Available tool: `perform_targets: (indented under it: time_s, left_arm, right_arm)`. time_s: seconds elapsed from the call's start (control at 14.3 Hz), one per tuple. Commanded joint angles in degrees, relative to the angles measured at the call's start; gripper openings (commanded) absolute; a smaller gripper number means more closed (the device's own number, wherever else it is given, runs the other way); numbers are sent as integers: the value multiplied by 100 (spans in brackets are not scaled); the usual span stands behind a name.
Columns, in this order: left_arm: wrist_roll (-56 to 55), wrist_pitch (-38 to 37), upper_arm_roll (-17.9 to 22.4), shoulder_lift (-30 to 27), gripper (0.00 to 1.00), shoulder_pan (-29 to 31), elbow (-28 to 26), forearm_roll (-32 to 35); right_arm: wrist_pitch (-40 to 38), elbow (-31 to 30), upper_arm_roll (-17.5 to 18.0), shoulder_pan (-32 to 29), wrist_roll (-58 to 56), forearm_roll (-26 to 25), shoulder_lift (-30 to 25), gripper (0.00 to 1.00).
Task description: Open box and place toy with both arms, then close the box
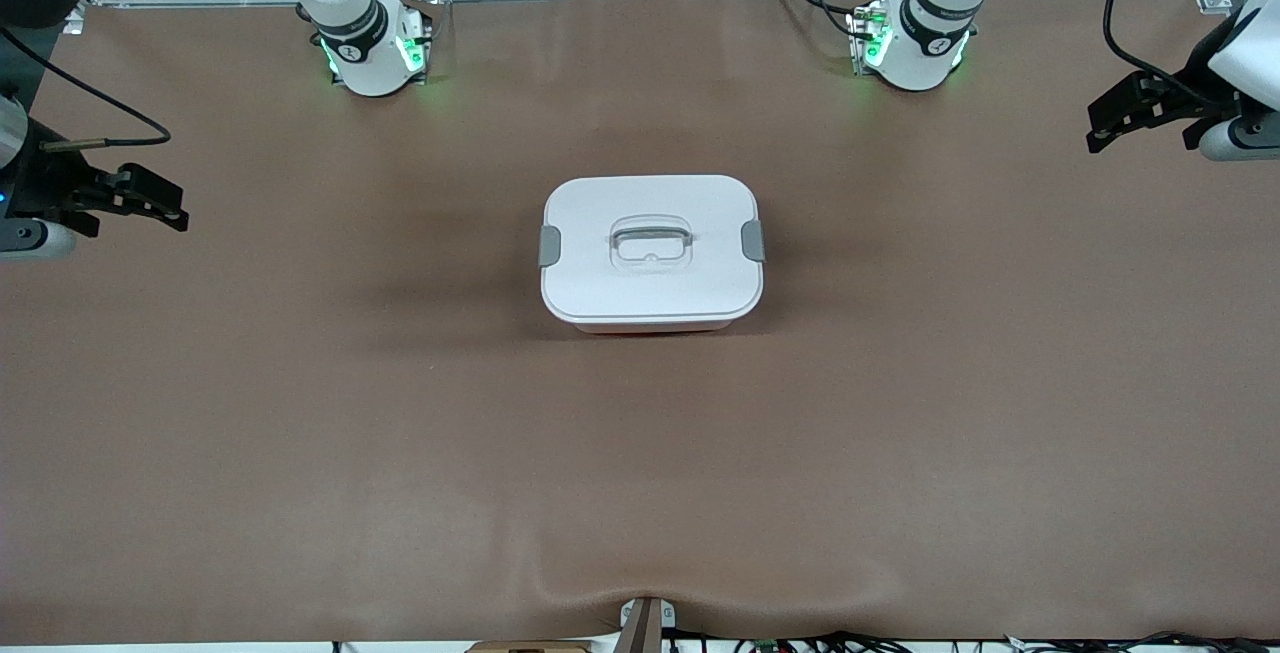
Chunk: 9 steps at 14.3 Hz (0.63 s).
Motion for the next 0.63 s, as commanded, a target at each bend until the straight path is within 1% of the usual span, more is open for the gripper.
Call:
perform_targets:
  time_s: [0.0,0.56]
  left_arm:
    - [185,-35,27,32,100,16,87,-66]
    - [176,-35,35,32,100,24,79,-57]
  right_arm:
    - [-29,-23,68,-48,40,-100,-71,100]
    - [-143,-32,50,-100,-74,-100,-106,100]
